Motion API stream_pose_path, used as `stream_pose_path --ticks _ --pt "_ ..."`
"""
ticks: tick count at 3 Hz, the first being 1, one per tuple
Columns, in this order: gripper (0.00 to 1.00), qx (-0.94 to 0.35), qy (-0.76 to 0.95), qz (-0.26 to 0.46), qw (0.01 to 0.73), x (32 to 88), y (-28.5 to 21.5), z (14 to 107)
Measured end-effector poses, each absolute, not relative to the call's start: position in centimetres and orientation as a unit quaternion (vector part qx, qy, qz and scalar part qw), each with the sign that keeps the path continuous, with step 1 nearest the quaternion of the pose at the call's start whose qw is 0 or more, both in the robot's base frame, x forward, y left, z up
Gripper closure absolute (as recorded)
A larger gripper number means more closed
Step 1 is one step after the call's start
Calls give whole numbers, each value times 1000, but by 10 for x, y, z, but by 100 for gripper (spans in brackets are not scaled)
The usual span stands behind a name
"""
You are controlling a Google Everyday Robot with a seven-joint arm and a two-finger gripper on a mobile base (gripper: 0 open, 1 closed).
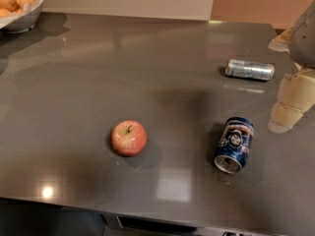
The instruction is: Place pepsi can upright
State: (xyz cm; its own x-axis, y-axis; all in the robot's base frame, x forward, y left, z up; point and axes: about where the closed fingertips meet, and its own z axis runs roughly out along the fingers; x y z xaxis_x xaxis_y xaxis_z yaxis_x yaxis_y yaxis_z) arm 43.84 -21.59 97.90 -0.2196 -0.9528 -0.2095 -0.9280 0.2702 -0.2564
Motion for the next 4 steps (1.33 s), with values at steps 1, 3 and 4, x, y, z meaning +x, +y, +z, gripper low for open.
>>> stream_pose_path --ticks 1,3,4 --pt "0 -603 780 -38 164 438 -216 979" --pt "0 -696 703 -24 146 424 -201 968" --pt "0 -770 629 -9 111 416 -194 946"
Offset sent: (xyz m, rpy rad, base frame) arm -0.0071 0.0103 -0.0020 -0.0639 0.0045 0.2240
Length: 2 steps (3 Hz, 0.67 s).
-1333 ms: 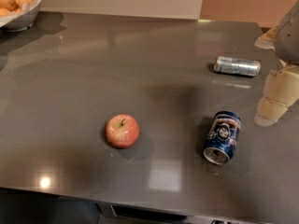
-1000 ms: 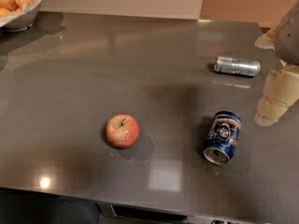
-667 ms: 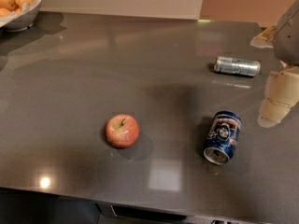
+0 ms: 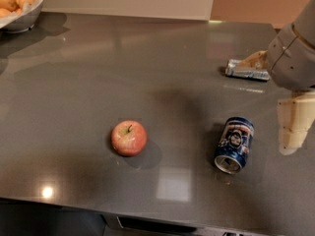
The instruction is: Place pepsi can upright
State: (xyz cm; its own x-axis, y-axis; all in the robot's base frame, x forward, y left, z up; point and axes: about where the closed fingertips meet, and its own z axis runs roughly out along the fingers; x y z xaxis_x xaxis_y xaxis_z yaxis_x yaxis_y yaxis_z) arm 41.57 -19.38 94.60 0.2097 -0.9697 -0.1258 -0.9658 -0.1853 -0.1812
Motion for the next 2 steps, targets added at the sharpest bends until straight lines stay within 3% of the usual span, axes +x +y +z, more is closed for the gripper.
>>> stream_pose_path --ticks 2 --pt "0 -877 476 13 71 406 -189 910"
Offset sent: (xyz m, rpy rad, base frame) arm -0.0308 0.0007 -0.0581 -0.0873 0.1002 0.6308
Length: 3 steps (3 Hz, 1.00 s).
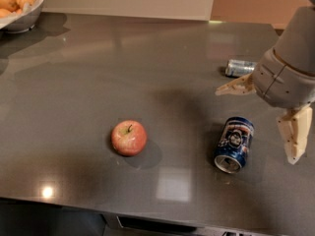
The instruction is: Place pepsi can upright
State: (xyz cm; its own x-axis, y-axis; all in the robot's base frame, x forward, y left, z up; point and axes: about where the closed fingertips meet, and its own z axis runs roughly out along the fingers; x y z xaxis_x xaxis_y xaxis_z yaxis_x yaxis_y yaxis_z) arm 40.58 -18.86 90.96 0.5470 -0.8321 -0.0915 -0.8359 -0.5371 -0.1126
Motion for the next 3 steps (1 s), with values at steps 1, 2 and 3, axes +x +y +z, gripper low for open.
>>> stream_pose_path --ticks 1,2,3 --pt "0 -910 408 17 73 394 -185 896" --pt "0 -930 358 23 83 383 -184 884" --pt "0 -940 329 29 80 381 -184 872"
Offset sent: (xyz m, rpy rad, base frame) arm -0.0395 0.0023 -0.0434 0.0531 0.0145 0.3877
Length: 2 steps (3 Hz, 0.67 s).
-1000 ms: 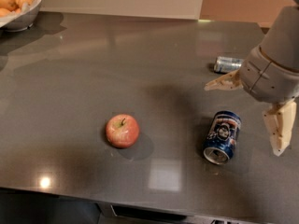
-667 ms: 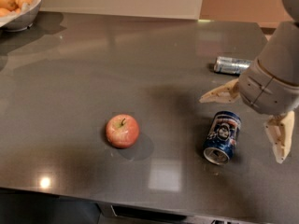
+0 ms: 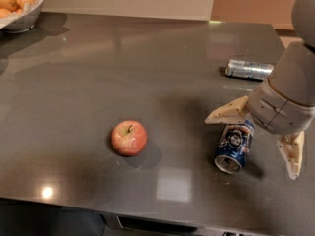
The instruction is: Place pepsi can upright
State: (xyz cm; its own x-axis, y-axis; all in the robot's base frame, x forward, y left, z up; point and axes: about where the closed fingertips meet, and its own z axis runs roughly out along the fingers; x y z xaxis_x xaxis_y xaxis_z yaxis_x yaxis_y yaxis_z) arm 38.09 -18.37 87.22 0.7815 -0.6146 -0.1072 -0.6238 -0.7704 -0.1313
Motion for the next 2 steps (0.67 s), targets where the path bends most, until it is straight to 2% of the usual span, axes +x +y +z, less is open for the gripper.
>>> stream_pose_path --ticks 2 --pt "0 -954 294 33 48 389 -177 850"
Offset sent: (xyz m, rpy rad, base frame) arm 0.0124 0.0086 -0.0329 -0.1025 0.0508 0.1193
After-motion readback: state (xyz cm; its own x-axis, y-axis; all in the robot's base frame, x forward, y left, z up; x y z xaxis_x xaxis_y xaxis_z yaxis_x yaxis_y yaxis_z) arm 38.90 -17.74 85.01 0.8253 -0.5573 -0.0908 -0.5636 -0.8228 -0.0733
